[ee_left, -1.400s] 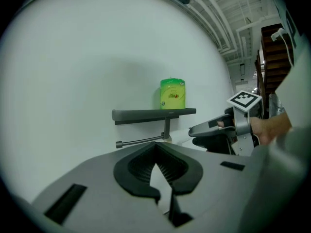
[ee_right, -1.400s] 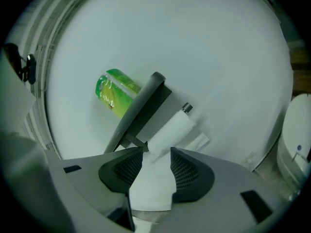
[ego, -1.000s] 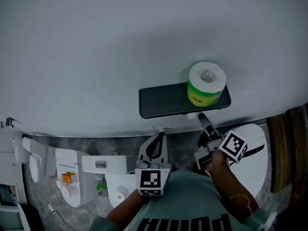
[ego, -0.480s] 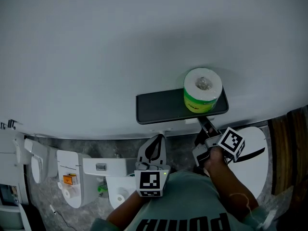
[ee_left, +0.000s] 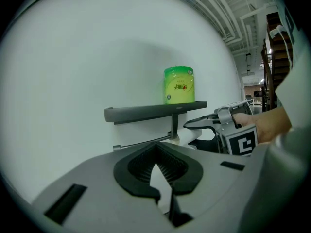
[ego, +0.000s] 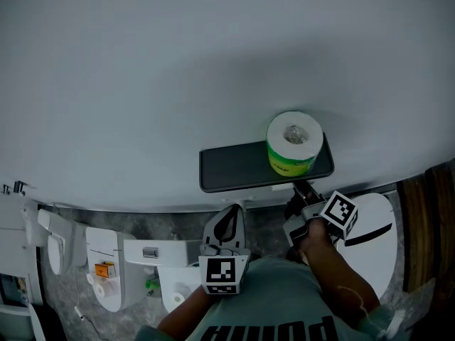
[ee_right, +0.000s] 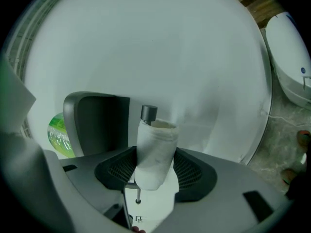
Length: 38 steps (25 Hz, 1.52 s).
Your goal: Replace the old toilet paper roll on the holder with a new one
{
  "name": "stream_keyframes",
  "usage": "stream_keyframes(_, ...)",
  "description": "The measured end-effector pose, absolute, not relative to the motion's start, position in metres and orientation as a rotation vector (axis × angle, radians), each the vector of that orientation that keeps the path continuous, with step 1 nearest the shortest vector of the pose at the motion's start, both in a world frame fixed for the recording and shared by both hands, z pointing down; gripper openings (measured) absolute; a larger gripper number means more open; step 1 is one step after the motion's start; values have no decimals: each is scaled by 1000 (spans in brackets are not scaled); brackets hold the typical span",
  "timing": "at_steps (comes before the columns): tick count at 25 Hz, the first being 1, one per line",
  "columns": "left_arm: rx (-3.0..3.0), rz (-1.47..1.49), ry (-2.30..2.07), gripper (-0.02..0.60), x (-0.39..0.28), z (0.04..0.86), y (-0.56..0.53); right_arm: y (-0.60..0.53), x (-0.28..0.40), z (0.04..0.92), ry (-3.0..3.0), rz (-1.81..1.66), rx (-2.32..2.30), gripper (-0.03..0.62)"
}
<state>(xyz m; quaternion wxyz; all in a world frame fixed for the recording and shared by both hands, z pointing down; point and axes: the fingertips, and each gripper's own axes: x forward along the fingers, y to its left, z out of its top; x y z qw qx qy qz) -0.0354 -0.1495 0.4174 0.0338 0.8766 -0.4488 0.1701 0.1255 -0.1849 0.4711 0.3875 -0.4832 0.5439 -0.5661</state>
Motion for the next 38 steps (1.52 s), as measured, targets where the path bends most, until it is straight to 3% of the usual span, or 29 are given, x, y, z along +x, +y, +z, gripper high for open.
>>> stream_keyframes(38,2699,517,-1324,6,0,428,-148,-174,166,461,1390,-1365,-1250,230)
